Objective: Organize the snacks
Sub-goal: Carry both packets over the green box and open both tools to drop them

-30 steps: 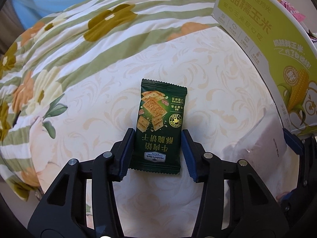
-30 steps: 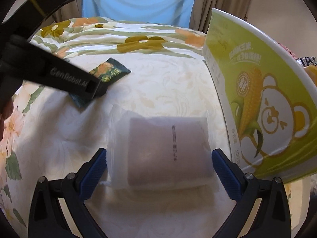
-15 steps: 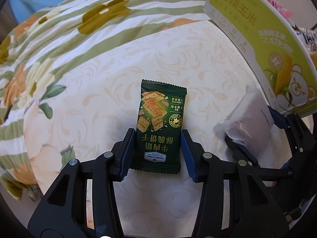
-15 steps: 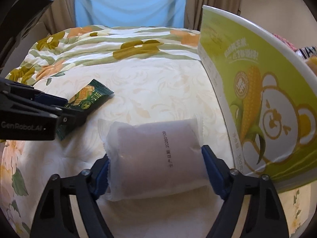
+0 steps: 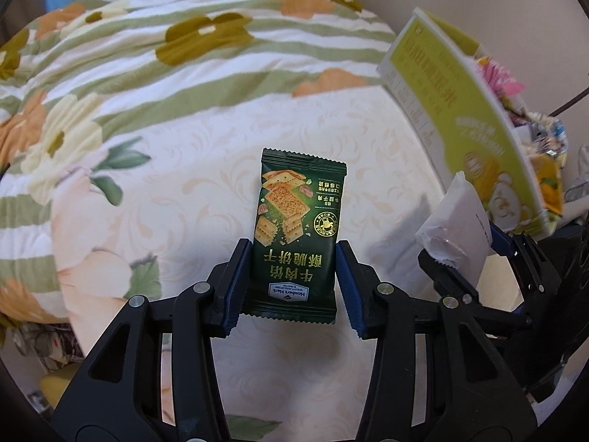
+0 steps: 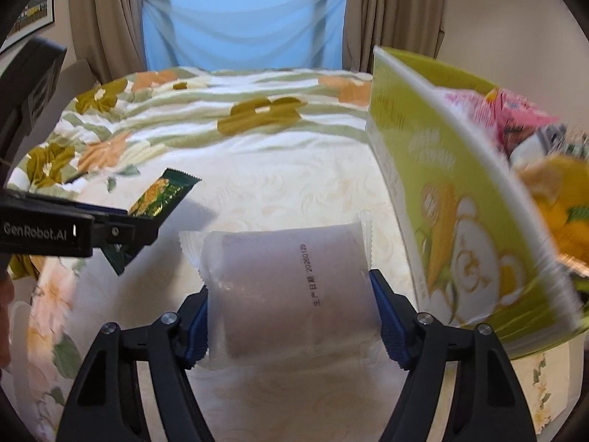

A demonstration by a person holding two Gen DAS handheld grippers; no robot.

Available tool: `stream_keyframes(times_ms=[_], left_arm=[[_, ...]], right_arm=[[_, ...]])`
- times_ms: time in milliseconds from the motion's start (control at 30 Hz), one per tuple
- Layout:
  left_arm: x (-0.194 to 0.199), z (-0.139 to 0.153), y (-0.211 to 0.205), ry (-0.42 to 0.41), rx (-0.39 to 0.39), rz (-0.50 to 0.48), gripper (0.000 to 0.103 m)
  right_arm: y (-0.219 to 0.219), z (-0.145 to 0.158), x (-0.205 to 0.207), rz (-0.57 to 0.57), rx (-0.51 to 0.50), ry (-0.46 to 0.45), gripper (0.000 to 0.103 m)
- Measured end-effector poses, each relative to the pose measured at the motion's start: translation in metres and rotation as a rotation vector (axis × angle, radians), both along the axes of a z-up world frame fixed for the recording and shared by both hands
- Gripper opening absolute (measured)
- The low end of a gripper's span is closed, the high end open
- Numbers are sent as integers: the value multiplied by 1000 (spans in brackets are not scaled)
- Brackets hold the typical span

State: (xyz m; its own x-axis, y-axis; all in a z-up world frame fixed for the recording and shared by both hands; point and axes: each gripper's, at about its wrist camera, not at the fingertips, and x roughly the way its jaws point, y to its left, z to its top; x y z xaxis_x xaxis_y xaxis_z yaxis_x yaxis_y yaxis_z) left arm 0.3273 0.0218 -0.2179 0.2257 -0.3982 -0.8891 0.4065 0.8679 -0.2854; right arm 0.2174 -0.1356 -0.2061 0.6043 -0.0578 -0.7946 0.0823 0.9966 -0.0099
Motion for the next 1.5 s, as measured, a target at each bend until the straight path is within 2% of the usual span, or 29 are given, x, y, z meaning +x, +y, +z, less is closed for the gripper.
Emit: stream_keyframes(times_ms=[167, 333, 567, 767, 900, 1033, 1067, 1133, 1167, 1233, 1367, 1500], left_arm=[[-3, 47, 2, -72, -46, -14, 42], [-4, 96, -15, -149, -81, -48, 42], [-3, 147, -79, -200, -142, -70, 42], [-4, 160, -158, -201, -160, -82, 42], [-4, 154, -218, -193, -152, -84, 42], [-2, 144, -260, -168, -131, -58, 42], [-2, 140, -269, -164, -111, -45, 45], [0, 132, -279, -152, -62, -17, 75], [-1, 129, -282, -148, -40, 12, 103], [-5, 128, -278, -158, -46, 46, 103], [-15, 123, -260, -159, 26, 88, 103], [-26, 123, -237, -168, 44, 129, 103]], right_arm=[[1, 47, -4, -10, 26, -69, 71], [-13, 97, -10, -35, 72, -125, 71], [-70, 157, -15, -66, 83, -179, 71], [-143, 180, -13, -55, 85, -182, 71], [-183, 184, -13, -22, 72, -180, 71], [-216, 181, -12, 4, 71, -171, 71], [-223, 181, -12, 10, 74, -169, 71], [-236, 180, -11, 25, 77, -163, 71], [-243, 178, -10, 34, 81, -158, 71], [-251, 176, -8, 45, 92, -151, 71], [-261, 171, -6, 72, 128, -136, 71], [-261, 167, -2, 103, 157, -125, 71]])
